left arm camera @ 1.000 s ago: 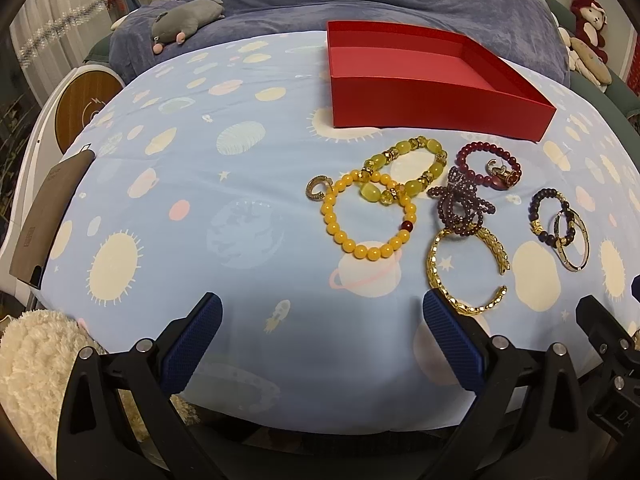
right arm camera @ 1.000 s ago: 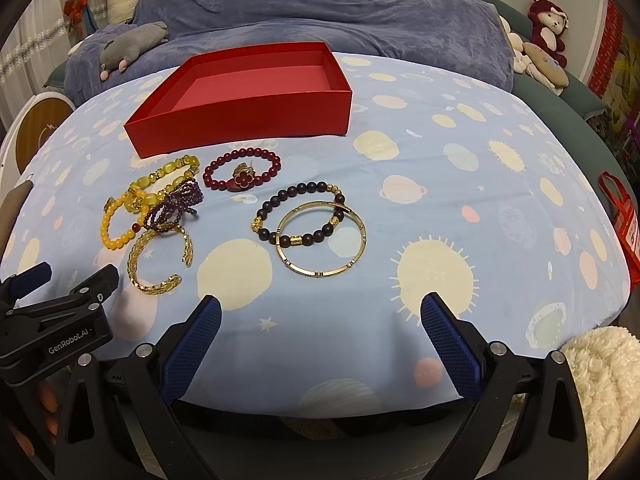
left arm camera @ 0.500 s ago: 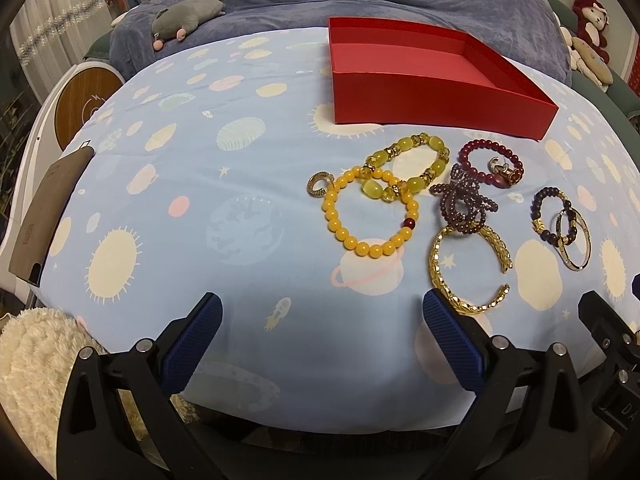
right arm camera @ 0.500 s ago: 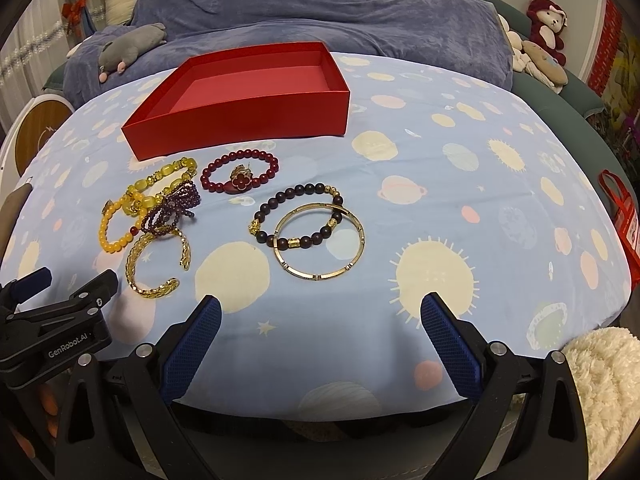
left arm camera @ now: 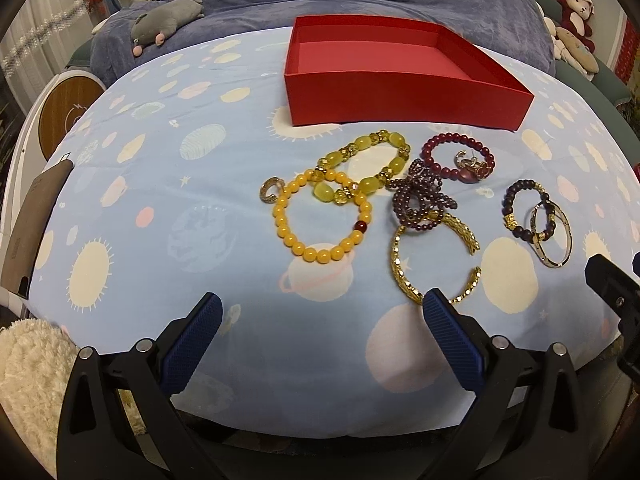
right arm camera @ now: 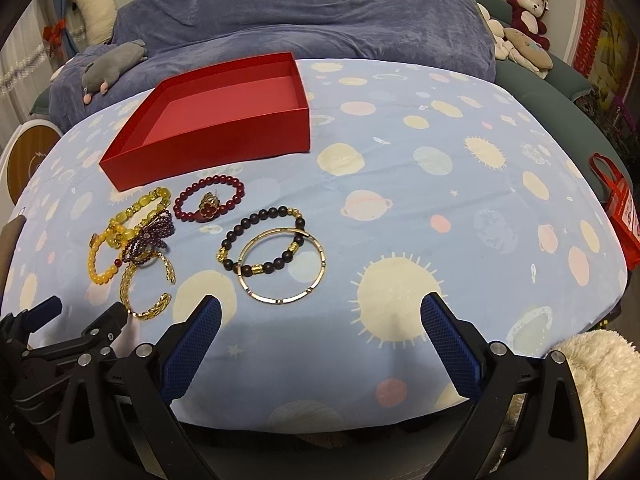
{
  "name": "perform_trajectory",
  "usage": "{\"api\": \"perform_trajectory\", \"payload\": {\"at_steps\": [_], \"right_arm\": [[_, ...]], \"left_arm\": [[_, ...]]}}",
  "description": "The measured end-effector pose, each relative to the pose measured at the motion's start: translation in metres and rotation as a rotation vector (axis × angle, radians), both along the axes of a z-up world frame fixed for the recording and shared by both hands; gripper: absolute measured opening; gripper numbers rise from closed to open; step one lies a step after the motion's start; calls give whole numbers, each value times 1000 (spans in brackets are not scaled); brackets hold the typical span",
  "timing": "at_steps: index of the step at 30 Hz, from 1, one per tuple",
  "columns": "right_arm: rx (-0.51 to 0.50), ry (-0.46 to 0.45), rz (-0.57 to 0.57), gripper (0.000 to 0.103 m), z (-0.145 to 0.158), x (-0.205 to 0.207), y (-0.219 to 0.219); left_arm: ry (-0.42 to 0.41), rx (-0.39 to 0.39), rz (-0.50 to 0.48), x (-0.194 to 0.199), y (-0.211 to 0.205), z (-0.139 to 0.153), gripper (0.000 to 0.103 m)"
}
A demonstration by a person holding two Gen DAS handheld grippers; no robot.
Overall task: Organize jewelry
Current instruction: 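Move the left tool toward the gold twisted cuff bracelet, then grasp the gold twisted cuff with the left tool while the right tool grasps the thin gold bangle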
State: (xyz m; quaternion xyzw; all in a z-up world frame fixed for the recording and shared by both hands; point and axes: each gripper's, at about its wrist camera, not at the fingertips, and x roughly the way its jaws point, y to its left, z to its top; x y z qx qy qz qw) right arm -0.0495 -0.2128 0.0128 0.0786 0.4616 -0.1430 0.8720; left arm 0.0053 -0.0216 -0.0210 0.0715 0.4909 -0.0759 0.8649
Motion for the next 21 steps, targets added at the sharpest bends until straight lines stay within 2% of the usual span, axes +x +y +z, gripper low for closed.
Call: {"api": "perform_trajectory", "payload": {"at_steps": [6, 21], "right_arm": [[36, 8, -45, 96, -3, 2, -17], [58, 28, -52, 96, -10, 3, -23]], "left_arm": [[15, -24, -27, 1, -13, -1, 96], [37, -38, -95, 8, -45, -7, 94]]}}
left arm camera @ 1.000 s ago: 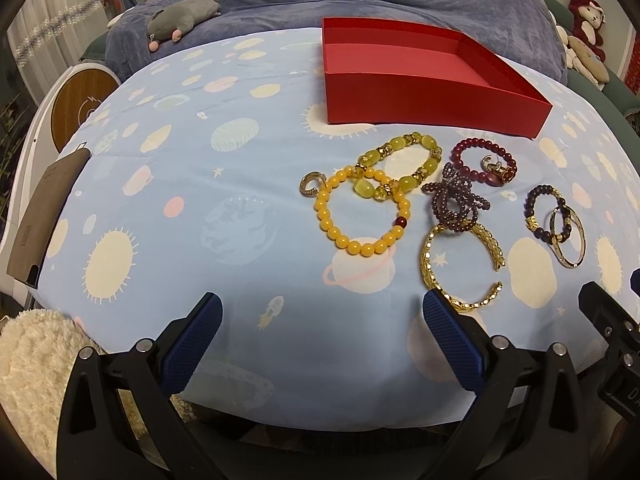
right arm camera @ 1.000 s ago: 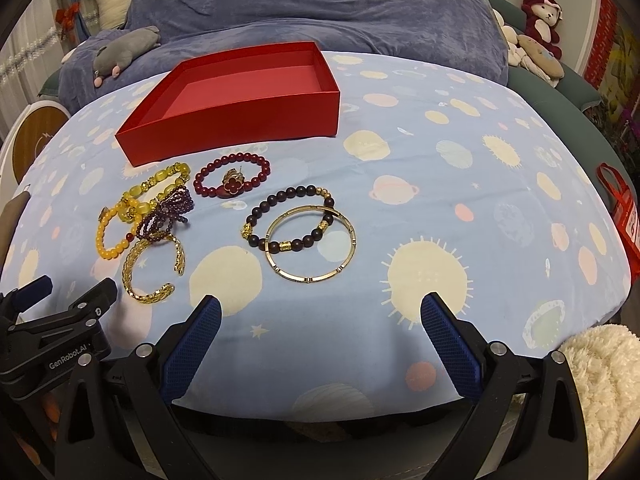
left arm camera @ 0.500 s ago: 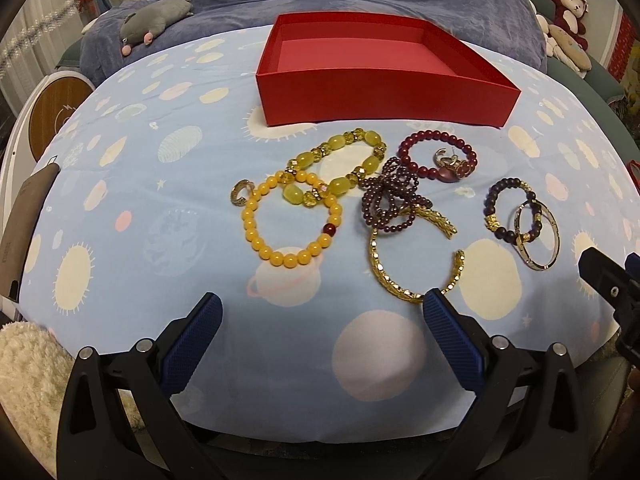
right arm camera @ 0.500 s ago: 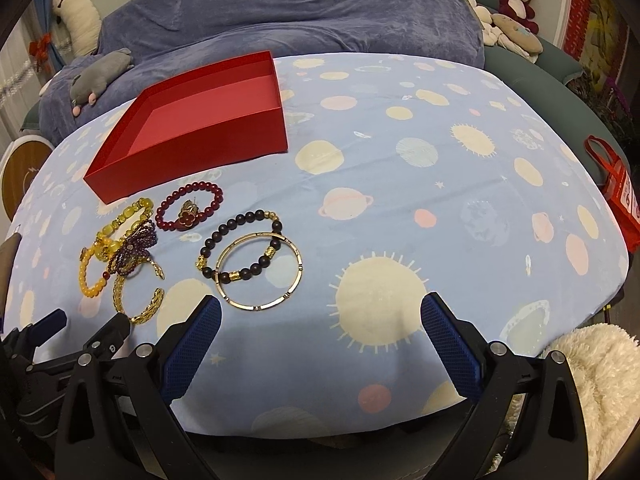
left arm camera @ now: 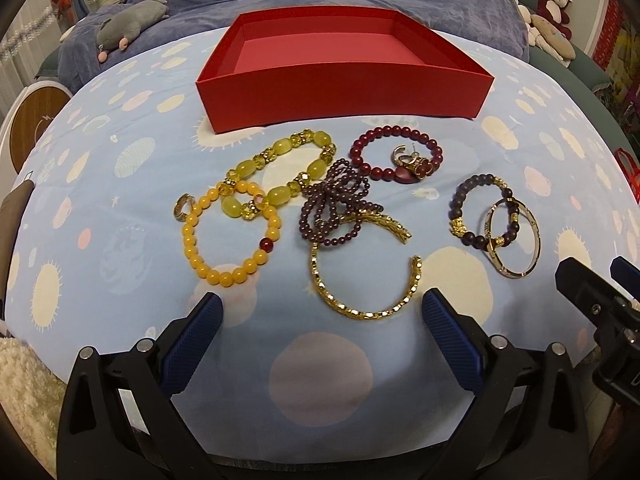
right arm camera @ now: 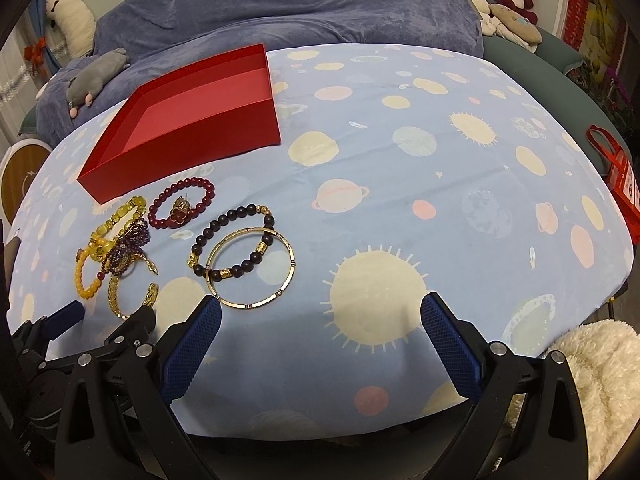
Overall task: Organize jewelry
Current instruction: 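Grasp the gold twisted cuff with the left tool while the right tool grasps the thin gold bangle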
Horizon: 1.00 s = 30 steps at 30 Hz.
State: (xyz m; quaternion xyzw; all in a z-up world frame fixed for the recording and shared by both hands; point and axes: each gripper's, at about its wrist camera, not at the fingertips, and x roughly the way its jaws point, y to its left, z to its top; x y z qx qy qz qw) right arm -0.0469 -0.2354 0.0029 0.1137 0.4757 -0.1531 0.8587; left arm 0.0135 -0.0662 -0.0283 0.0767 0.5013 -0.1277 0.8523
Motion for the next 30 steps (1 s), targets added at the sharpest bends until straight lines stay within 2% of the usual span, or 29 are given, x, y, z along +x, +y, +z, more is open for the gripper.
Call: {"api": "perform_trajectory", "payload": {"at_steps": [6, 10, 12, 23, 30], "right_arm": [[16, 3, -12, 96, -3, 1, -4], [24, 5, -18, 96, -5, 2, -7], [26, 7, -17, 96, -5, 3, -7], [8, 5, 17, 96, -6, 3, 2], [-3, 3, 49, 96, -4, 4, 10]], "left_arm": [[-11, -16, -39, 4, -13, 1, 82], [-28, -47, -44, 9, -15, 5, 60], [-32, -54, -49, 10, -16, 5, 55], [-33, -61, -69, 1, -9, 8, 54], [-30, -71, -24, -5, 18, 18, 54]]}}
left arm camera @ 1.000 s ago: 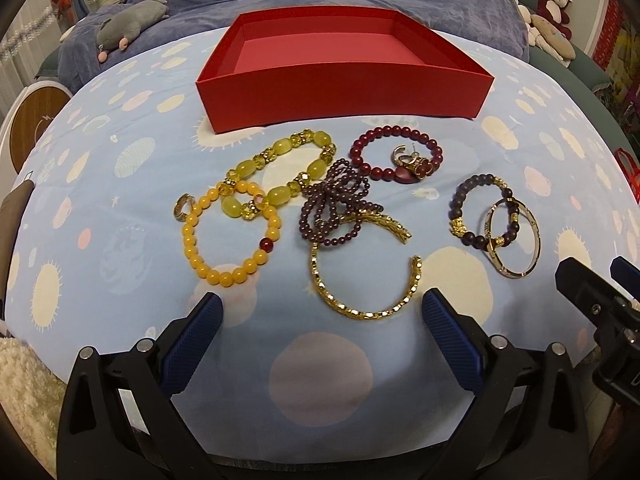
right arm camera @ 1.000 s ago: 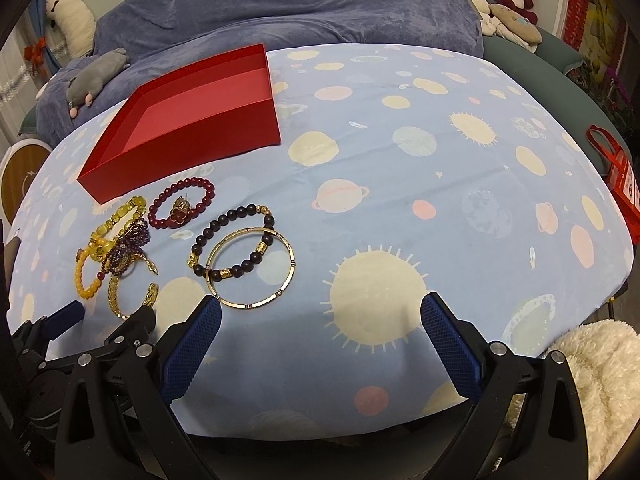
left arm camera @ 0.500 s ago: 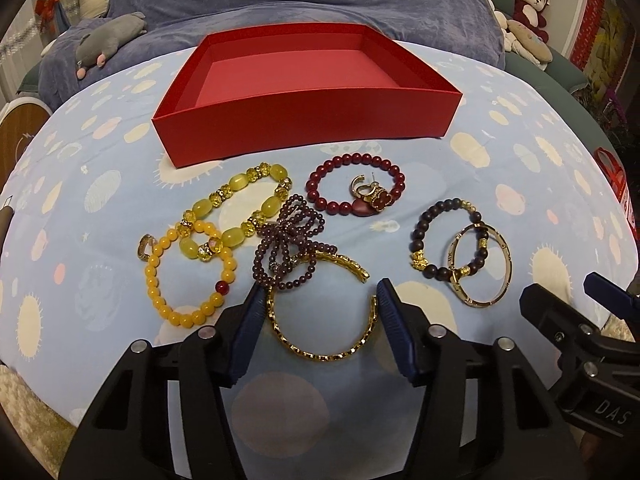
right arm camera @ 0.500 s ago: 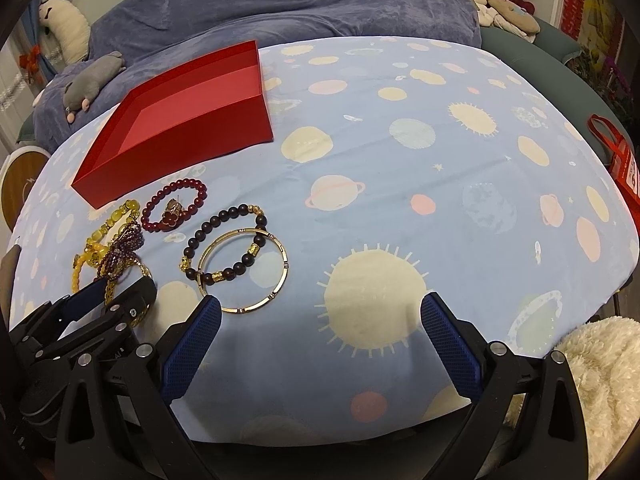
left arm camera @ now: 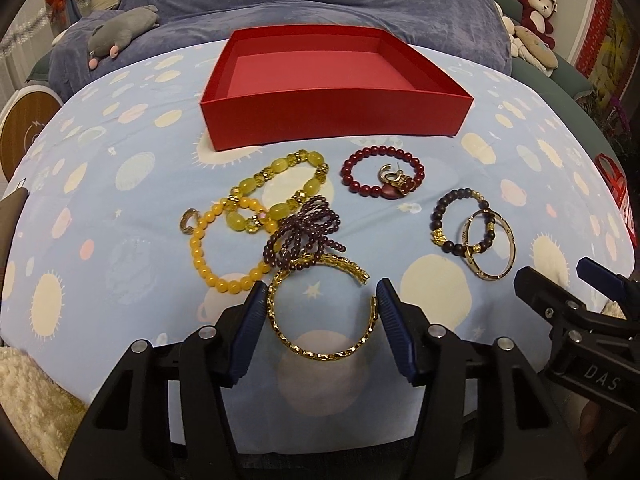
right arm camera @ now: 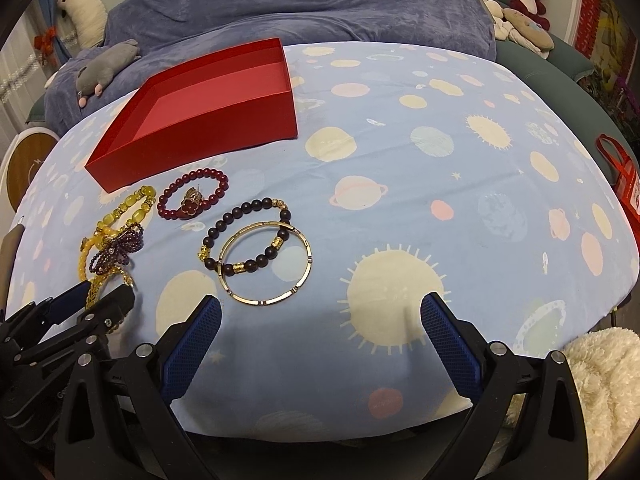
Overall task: Organize jewelry
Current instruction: 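Grasp the gold twisted cuff with the left tool while the right tool grasps the thin gold bangle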
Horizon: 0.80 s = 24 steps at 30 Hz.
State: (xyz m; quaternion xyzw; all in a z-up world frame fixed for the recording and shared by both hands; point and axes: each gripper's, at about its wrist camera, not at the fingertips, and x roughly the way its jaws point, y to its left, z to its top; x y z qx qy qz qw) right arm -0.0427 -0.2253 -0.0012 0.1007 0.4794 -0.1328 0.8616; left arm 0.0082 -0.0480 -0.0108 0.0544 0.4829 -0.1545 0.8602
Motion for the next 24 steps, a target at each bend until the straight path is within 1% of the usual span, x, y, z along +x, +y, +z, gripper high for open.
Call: {"api": "perform_trajectory", "payload": {"at_steps": [9, 12, 16, 20, 22, 23, 24], "right_arm": [[26, 5, 82, 96, -5, 19, 14], [30, 23, 93, 96, -11, 26, 16], [22, 24, 105, 95, -15, 33, 20], [16, 27, 129, 89, -17, 38, 26], [13, 35, 140, 84, -20, 41, 28], [13, 39, 144, 79, -21, 42, 29], [10, 41, 145, 77, -23, 42, 29]], "left_arm": [[-2, -20, 59, -1, 30, 8, 54], [-3, -32, 68, -1, 36, 9, 54], [10, -30, 76, -2, 42, 6, 54], [21, -39, 86, -1, 46, 4, 54], [24, -41, 90, -1, 47, 4, 54], [27, -41, 91, 0, 47, 3, 54], [29, -42, 92, 0, 47, 2, 54]]}}
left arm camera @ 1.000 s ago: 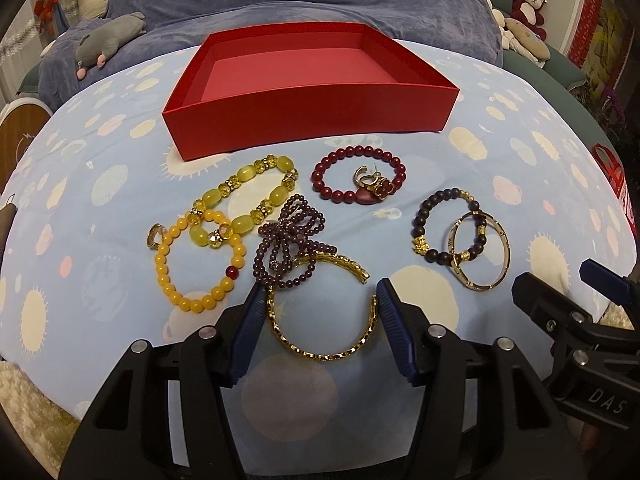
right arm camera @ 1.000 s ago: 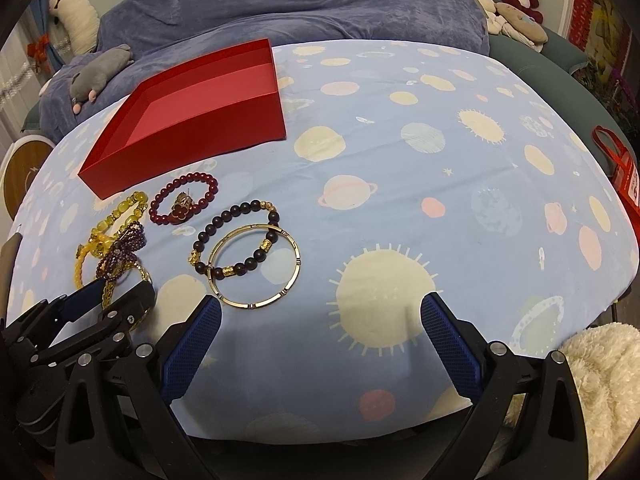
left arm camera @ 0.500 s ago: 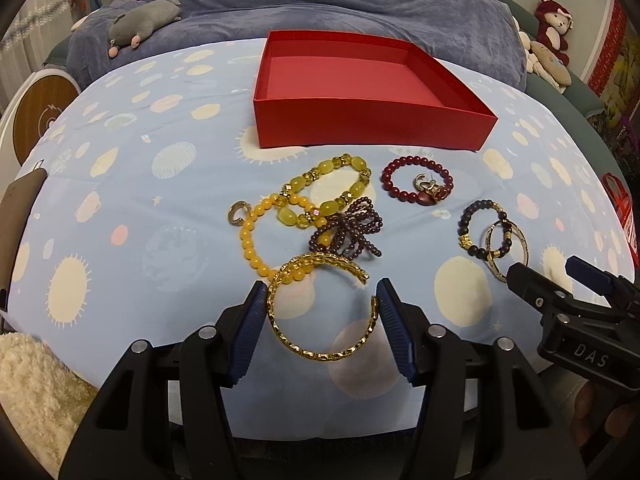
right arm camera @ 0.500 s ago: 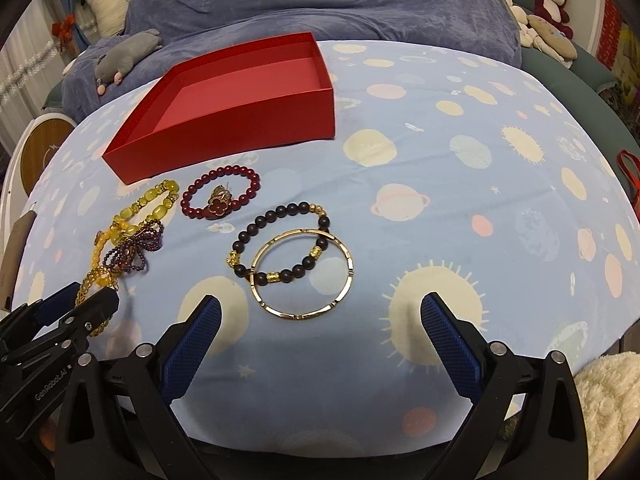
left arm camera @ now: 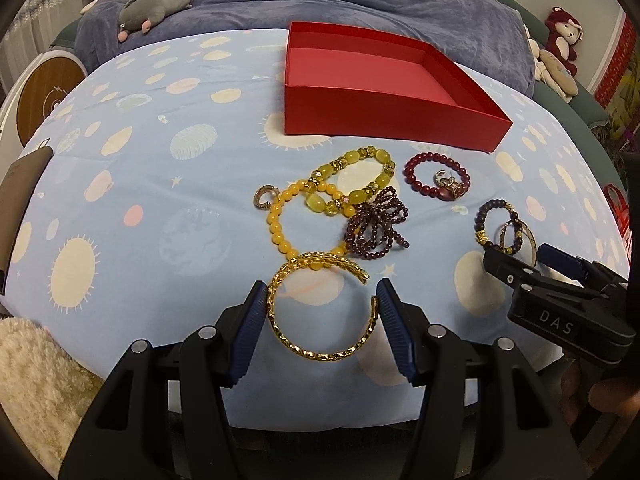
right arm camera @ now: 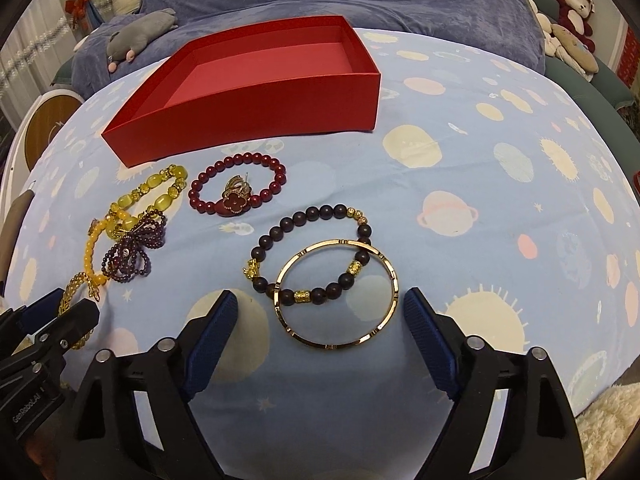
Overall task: Organize jewelry
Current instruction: 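Grasp the gold twisted cuff with the left tool while the right tool grasps the thin gold bangle, then carry both bracelets into the red box and open both tools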
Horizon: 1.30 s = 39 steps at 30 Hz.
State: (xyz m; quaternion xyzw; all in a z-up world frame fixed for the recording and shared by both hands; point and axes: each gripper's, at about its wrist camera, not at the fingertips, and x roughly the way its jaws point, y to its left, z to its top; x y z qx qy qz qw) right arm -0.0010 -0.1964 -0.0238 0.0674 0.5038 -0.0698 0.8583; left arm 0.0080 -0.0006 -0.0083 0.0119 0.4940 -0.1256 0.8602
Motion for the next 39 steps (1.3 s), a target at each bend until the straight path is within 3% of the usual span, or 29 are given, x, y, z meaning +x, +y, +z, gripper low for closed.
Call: {"api": "perform_trajectory", "payload": {"at_steps": [8, 17, 25, 29, 34, 39], "right_arm": [[9, -21, -8, 60, 2, 0, -9], [53, -39, -24, 60, 13, -14, -19], [75, -125, -14, 60, 62, -13, -25], [52, -183, 24, 60, 93, 21, -28], [67, -220, 54, 60, 116, 94, -35], [74, -218, 70, 60, 117, 178, -42]], "left_arm": [[10, 0, 6, 1, 1, -4, 54], [-7, -7, 10, 0, 2, 2, 54], [-62, -46, -16, 13, -1, 40, 54], [-116, -50, -46, 49, -13, 68, 54], [-162, -76, -52, 126, -33, 93, 54], [-220, -10, -85, 203, -64, 97, 54]]}}
